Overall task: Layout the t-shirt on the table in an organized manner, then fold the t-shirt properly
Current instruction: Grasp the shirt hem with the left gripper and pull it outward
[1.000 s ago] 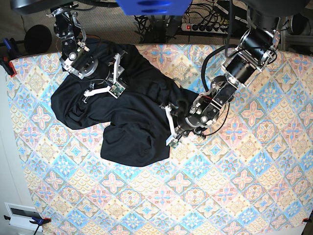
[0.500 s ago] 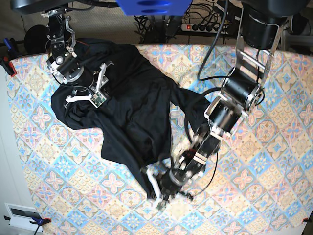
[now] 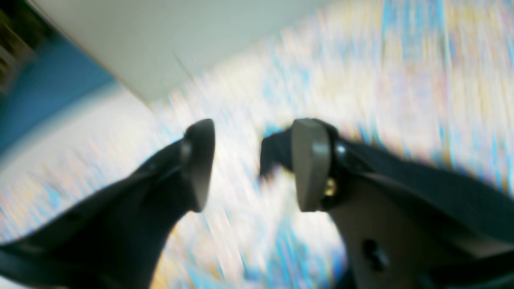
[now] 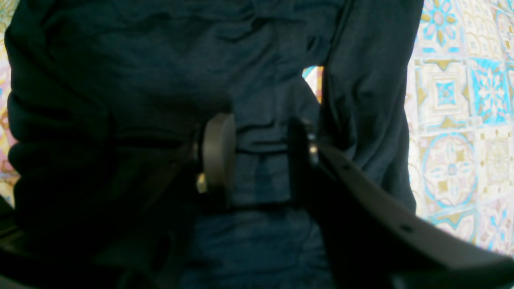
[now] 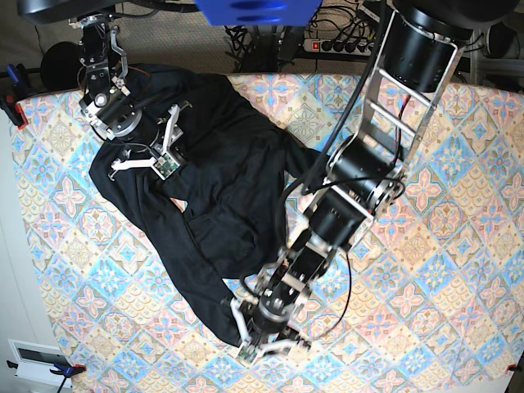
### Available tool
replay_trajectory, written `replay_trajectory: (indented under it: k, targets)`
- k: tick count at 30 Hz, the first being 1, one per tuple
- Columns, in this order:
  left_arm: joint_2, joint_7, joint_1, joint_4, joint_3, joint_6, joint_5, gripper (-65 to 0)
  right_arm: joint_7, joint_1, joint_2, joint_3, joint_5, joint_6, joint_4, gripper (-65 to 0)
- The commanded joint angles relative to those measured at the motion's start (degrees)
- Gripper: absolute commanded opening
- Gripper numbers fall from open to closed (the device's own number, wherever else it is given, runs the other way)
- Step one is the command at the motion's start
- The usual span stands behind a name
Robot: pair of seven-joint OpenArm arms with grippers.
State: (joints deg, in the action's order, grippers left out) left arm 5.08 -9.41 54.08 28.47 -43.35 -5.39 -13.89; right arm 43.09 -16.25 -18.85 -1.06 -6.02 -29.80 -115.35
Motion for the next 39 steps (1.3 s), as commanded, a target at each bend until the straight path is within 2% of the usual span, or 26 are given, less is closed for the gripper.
replay_trajectory:
  k: [1, 4, 6, 12, 20, 23, 25, 27, 28, 30, 32, 35, 39]
  targets:
    - [-1.35, -0.13, 0.73, 3.84, 0.32, -0.63, -0.57, -31.7, -1.2, 0.47, -0.45, 0.22, -0.44, 0.22, -1.0, -44.1]
    - [-6.09, -5.76, -5.16, 14.3, 0.41, -0.55, -3.65, -31.8, -1.2, 0.47, 0.08, 0.22, -0.44, 0.22, -0.91, -44.1]
    - [-7.94, -8.83, -8.59, 18.17, 0.41, 0.16, -5.58, -31.8, -1.2, 0.47, 0.35, 0.22, -0.44, 0.22, -0.91, -44.1]
    - [-8.29, -9.98, -14.74, 17.99, 0.41, 1.3, -6.46, -31.8, -1.2, 0.47, 0.43, -0.13, -0.44, 0.22, -0.91, -44.1]
    - [-7.76, -10.24, -17.21, 15.71, 0.23, 1.3, -6.81, -32.0, -1.2, 0.38, 0.43, -0.21, -0.44, 0.22, -0.91, -44.1]
    - [-5.74, -10.24, -17.21, 12.01, 0.23, 1.83, -6.81, -38.6, -1.2, -0.23, 0.43, -0.21, -0.44, 0.22, -1.0, -44.1]
    - [-5.39, -10.24, -17.29, 11.4, 0.23, 4.55, -6.81, -48.6, -1.2, -1.38, 0.43, 0.14, -0.44, 0.22, -1.0, -44.1]
    - [-4.77, -10.15, -17.91, 11.4, 0.5, 8.42, -6.9, -61.6, -1.2, -1.55, 0.43, 0.14, -0.44, 0.22, -1.0, -44.1]
    - [-4.77, -10.33, -17.91, 11.49, 0.5, 10.27, -6.9, -65.0, -1.2, -1.64, 0.43, 0.22, -0.44, 0.22, -1.0, -44.1]
    - [-5.13, -10.33, -17.91, 13.25, 0.67, 12.55, -6.99, -65.0, -1.2, -1.64, 0.43, 0.22, -0.44, 0.22, -1.0, -44.1]
    - [-6.8, -10.41, -17.91, 17.99, 1.81, 12.9, -7.43, -65.0, -1.2, -1.55, 0.43, 0.22, -0.44, 0.22, -1.0, -44.1]
    - [-10.05, -11.47, -18.0, 24.5, 8.67, 12.82, -12.09, -65.0, -1.2, -1.46, 0.43, 0.22, -0.44, 0.22, -1.0, -44.1]
    - [-14.44, -16.66, -18.0, 31.97, 20.72, 12.9, -19.47, -65.0, -1.29, -1.38, 0.43, 0.31, -0.44, 0.22, -1.0, -44.1]
